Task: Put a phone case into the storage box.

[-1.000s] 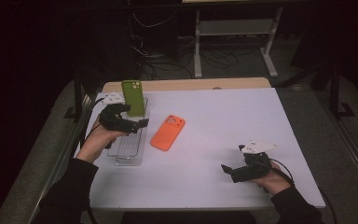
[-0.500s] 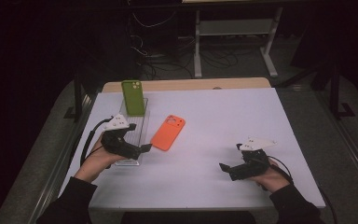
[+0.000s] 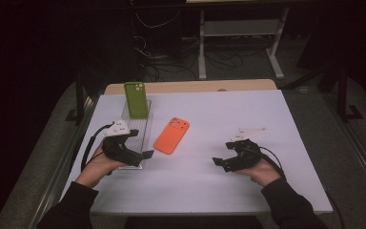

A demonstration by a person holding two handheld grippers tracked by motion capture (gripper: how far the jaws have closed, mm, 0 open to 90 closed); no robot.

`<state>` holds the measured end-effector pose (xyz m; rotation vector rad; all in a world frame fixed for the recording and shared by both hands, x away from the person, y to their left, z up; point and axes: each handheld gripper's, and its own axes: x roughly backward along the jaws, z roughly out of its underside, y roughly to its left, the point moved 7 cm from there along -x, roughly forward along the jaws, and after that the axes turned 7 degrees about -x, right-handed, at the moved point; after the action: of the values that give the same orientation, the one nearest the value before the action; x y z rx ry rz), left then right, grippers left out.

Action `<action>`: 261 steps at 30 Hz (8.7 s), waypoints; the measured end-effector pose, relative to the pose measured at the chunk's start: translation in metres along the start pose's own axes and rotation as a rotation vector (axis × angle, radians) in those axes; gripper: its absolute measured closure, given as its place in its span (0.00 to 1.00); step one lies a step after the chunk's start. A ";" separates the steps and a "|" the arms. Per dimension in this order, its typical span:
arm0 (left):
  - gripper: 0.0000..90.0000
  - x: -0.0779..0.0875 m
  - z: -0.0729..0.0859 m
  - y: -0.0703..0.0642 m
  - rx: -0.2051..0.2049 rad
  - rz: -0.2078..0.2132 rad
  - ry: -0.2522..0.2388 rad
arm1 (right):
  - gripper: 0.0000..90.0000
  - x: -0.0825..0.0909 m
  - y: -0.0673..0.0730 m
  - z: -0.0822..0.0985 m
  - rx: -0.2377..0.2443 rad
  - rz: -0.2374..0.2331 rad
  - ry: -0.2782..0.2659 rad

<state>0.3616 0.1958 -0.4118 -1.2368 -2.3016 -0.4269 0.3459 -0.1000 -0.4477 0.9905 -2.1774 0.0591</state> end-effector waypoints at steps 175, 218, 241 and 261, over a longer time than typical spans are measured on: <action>0.00 -0.012 0.013 -0.013 -0.059 0.074 0.046 | 0.04 -0.084 -0.013 -0.064 -0.074 0.180 0.116; 0.00 -0.012 0.012 -0.015 -0.064 0.080 0.036 | 0.17 -0.134 -0.017 -0.051 -0.107 0.270 0.245; 0.00 -0.021 -0.013 -0.034 -0.154 0.194 0.020 | 0.17 -0.062 -0.009 -0.047 0.106 0.087 0.242; 0.00 -0.058 -0.050 -0.064 -0.286 0.318 0.054 | 0.17 -0.023 0.021 -0.031 0.414 -0.150 0.315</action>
<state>0.3487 0.0972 -0.4045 -1.6744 -1.9985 -0.6792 0.3600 -0.0609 -0.4347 1.2732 -1.8307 0.5752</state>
